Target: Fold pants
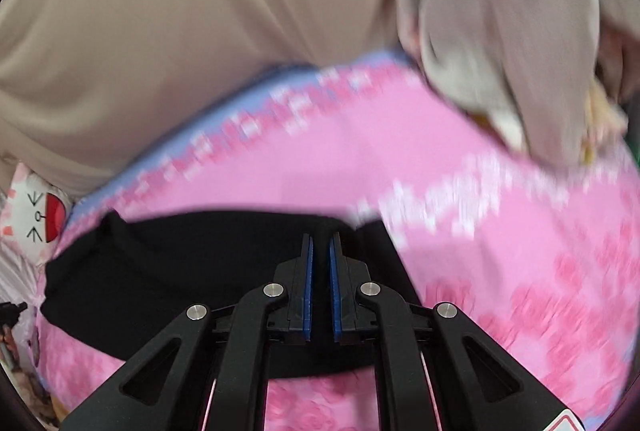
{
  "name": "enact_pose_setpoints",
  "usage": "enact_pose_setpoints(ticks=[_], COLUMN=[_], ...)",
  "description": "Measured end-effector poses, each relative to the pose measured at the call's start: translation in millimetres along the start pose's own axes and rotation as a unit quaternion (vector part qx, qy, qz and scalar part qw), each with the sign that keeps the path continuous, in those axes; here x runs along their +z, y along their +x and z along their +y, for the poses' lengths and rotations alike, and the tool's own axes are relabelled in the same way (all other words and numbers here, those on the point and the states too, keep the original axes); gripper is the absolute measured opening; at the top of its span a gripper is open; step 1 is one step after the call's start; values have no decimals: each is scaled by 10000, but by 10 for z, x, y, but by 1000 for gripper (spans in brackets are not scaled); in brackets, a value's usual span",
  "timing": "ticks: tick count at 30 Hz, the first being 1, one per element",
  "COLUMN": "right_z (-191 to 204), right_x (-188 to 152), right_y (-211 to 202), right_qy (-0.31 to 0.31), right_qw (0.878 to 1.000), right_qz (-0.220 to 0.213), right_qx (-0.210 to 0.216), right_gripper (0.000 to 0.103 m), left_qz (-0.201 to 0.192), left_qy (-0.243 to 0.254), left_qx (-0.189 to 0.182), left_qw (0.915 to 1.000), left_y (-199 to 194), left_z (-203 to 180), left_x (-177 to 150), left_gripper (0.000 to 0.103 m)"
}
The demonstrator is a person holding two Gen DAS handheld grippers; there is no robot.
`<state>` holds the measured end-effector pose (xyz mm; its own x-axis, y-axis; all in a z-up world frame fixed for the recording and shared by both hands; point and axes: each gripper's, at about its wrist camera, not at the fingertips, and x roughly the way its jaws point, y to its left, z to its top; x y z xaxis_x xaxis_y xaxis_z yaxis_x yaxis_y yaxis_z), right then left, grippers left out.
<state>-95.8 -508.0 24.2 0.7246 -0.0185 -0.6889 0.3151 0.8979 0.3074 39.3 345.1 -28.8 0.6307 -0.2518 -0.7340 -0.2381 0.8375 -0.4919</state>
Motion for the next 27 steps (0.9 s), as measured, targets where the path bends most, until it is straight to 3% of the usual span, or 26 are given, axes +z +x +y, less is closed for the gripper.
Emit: enact_pose_setpoints(ticks=[2, 4, 8, 9, 10, 12, 13, 15, 17, 20, 24, 27], right_z=[-2, 34, 68, 81, 88, 89, 93, 96, 90, 99, 130, 125], right_x=[-63, -82, -112, -126, -125, -155, -168, -185, -180, -160, -108, -128], right_y=[37, 37, -7, -11, -9, -4, 3, 1, 7, -7, -100, -118], right_qy=[69, 54, 64, 71, 89, 93, 95, 107, 109, 66, -99, -189], right_qw=[10000, 9999, 9999, 9999, 9999, 9999, 9999, 9999, 9999, 9999, 9997, 9997], right_qz=[-12, -80, -82, -76, -68, -55, -46, -51, -47, -93, -176, -171], right_qx=[61, 78, 95, 90, 96, 86, 79, 72, 70, 89, 108, 62], right_gripper=[6, 7, 7, 7, 7, 8, 7, 8, 7, 8, 7, 8], left_qz=[166, 324, 201, 168, 167, 142, 212, 268, 384, 326, -105, -310], left_qy=[-139, -285, -570, -614, -706, -940, -1051, -1175, -955, -872, -357, -159], left_qx=[-220, -498, -747, -726, -592, -406, -312, -465, -539, -877, -1170, -739], left_qw=[9995, 9978, 9954, 9953, 9956, 9946, 9937, 9916, 9932, 9918, 9924, 9967], left_y=[224, 455, 668, 713, 783, 888, 963, 1030, 1090, 915, 124, -413], left_z=[-44, -141, -263, -277, -284, -266, -249, -198, -227, -252, -347, -241], left_x=[-46, -47, 99, 152, 215, 284, 300, 358, 430, 478, 555, 514], left_gripper=[2, 12, 17, 28, 48, 60, 60, 58, 9, 7, 7, 7])
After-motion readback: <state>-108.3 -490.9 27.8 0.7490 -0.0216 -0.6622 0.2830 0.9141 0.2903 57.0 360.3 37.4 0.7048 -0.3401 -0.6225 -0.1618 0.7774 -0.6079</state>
